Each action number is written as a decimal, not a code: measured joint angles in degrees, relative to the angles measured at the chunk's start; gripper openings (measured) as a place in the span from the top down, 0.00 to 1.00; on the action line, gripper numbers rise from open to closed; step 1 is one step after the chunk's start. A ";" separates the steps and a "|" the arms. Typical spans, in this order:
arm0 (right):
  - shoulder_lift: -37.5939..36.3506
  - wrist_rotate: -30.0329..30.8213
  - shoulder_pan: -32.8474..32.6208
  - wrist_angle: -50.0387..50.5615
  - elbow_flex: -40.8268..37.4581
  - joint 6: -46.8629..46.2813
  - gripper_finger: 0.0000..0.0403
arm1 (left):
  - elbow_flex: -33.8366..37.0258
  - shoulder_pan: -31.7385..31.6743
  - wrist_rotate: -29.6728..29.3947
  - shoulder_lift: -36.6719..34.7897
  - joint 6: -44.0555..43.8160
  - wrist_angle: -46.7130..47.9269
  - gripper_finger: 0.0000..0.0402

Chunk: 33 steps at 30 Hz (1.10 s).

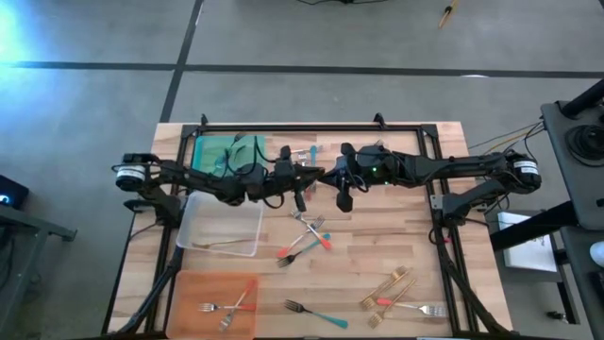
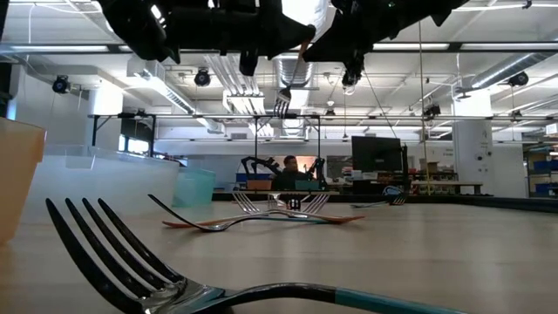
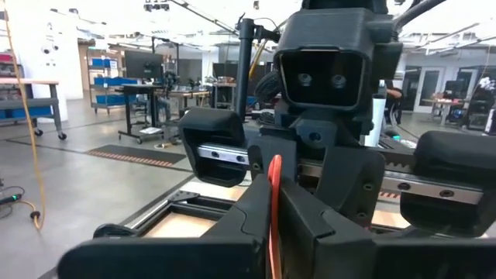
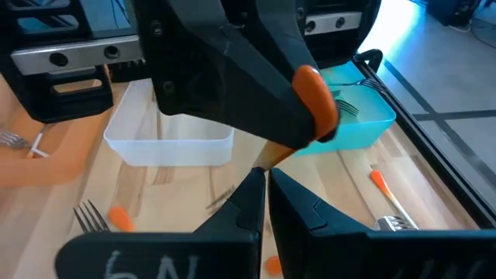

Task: Sort silverware by color (type)
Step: Put the orange fork into the orange bin

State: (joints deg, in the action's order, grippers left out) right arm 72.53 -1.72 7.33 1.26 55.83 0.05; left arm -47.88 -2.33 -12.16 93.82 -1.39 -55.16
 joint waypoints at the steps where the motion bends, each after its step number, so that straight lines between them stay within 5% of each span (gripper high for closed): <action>1: 0.00 -0.02 0.00 0.00 0.00 -0.02 0.98 | 0.00 -0.18 0.69 0.00 -0.42 0.08 1.00; 13: -0.92 0.50 0.20 5.84 0.27 -1.39 0.90 | 0.00 -1.55 1.13 -7.18 1.15 13.43 1.00; 22: -2.56 0.39 0.09 20.21 2.69 -3.69 0.73 | -0.24 0.06 1.22 -22.46 -2.53 58.55 1.00; 27: -2.33 0.37 0.09 21.56 2.10 -4.76 0.72 | -3.20 3.69 1.17 -28.89 -14.11 82.98 1.00; 33: -2.23 0.37 0.09 21.95 2.03 -4.49 0.75 | -6.07 14.71 1.22 -32.34 -24.50 91.73 1.00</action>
State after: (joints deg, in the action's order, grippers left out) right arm 70.30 -1.34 7.42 23.20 57.87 -4.43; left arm -53.95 12.38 -10.94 61.48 -25.89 36.58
